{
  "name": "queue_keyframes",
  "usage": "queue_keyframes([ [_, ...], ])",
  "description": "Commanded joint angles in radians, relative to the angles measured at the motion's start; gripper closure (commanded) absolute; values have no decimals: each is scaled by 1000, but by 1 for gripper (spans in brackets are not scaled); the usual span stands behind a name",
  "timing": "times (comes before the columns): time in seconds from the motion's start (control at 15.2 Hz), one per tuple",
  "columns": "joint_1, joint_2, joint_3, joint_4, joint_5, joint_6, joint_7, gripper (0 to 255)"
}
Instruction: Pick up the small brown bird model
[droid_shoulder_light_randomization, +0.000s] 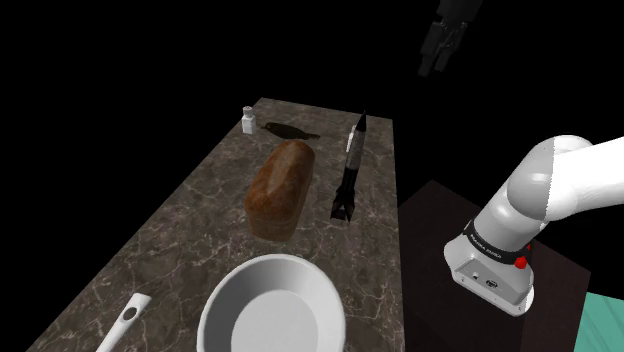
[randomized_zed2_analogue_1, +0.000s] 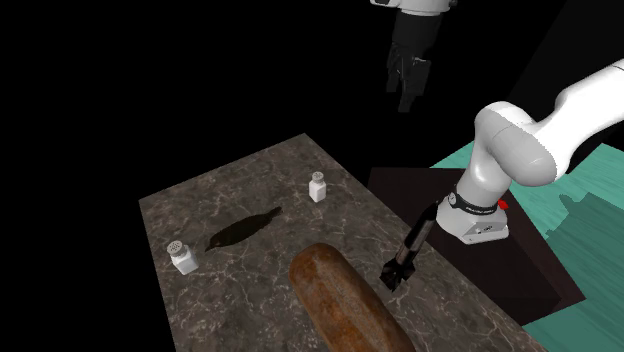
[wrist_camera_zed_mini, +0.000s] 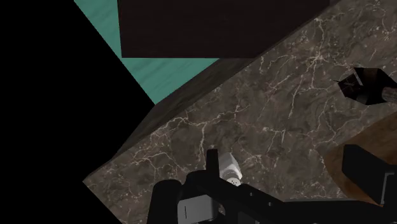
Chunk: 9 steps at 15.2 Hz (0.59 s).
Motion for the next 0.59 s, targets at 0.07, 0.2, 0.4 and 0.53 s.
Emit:
queue_keyframes([
  [0.07, 5, 28, 2, -3, 1, 32, -7, 0],
  [0.2, 16, 88, 6, -5, 3, 96, -20, 0],
  [0.4, 31, 183, 13, 2, 7, 187, -40, 0],
  [0.53, 41, 249, 17, 14, 9, 244, -54, 0],
])
